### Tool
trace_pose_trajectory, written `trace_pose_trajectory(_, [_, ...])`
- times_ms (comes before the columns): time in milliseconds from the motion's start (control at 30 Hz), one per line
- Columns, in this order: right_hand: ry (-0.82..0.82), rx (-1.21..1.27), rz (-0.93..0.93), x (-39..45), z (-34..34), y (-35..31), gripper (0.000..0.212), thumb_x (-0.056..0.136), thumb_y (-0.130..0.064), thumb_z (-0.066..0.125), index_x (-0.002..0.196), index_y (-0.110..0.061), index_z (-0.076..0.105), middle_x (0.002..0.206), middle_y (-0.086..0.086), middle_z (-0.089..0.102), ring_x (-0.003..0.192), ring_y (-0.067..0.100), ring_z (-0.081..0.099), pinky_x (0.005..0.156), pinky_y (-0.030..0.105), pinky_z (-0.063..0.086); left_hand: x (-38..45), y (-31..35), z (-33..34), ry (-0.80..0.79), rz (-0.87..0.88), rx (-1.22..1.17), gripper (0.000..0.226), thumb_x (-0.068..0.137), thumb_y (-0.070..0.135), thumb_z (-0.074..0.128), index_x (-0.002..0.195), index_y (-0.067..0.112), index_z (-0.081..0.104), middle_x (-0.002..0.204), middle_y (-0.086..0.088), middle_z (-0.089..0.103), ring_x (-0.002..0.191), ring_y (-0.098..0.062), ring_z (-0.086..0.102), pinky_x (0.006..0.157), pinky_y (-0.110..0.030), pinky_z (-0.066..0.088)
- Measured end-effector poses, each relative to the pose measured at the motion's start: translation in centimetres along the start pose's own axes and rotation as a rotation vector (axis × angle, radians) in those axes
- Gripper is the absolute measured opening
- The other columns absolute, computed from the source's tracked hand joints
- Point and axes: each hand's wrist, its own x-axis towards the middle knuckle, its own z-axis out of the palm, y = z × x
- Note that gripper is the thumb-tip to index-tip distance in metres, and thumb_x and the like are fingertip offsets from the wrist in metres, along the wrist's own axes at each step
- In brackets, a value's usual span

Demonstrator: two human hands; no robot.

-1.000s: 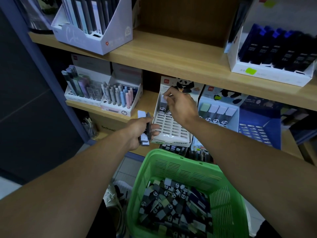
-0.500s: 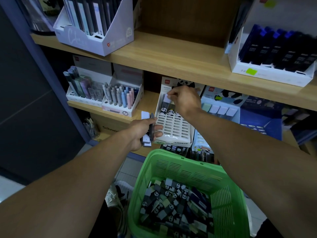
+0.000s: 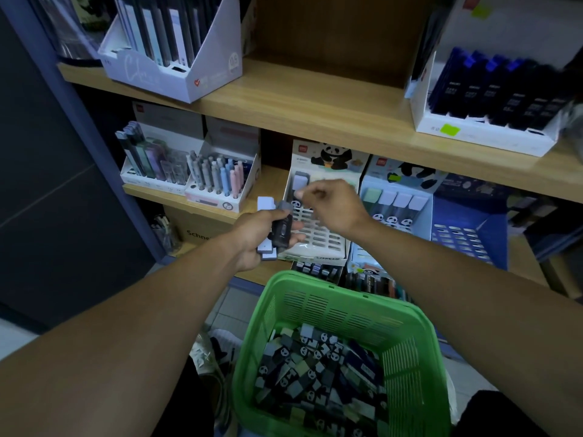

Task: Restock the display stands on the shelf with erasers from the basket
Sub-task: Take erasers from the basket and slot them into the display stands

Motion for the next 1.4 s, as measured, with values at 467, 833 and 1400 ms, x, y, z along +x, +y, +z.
trace_pose_trajectory(467, [-0.354, 0.772, 0.388, -2.5, -3.0, 1.6, 0.032, 0.095, -0.014, 0.065, 0.127, -0.013, 0.064, 0.101, 0.008, 0.074, 0.077, 0.013, 0.07, 0.08, 0.027, 0.056, -0.9, -0.3, 2.4, -0.089, -0.016, 0.132, 0.026, 0.094, 0.036, 0.065, 0.092, 0.011, 0.067, 0.071, -0.002, 0.07, 0.051, -0.01, 0.06, 0.043, -0.02, 0.05])
trace_pose_trajectory(833, [-0.233, 0.823, 0.309, -2.3, -3.7, 1.1, 0.029, 0.096, -0.002, 0.061, 0.12, -0.017, 0.061, 0.103, 0.006, 0.07, 0.072, 0.01, 0.066, 0.069, 0.023, 0.056, -0.7, -0.2, 2.0, -0.143, -0.099, 0.037, 0.032, 0.097, 0.042, 0.058, 0.105, 0.013, 0.069, 0.073, -0.001, 0.066, 0.052, -0.009, 0.055, 0.035, -0.016, 0.041])
trace_pose_trajectory(1400, [-0.211, 0.887, 0.412, -3.2, -4.0, 1.6, 0.034, 0.097, 0.006, 0.054, 0.123, -0.013, 0.063, 0.097, 0.007, 0.065, 0.076, 0.019, 0.068, 0.08, 0.029, 0.061, -0.3, -1.2, 3.1, -0.028, -0.088, 0.207, 0.039, 0.06, 0.032, 0.087, 0.094, 0.016, 0.075, 0.08, 0.003, 0.066, 0.057, -0.008, 0.049, 0.037, -0.017, 0.038])
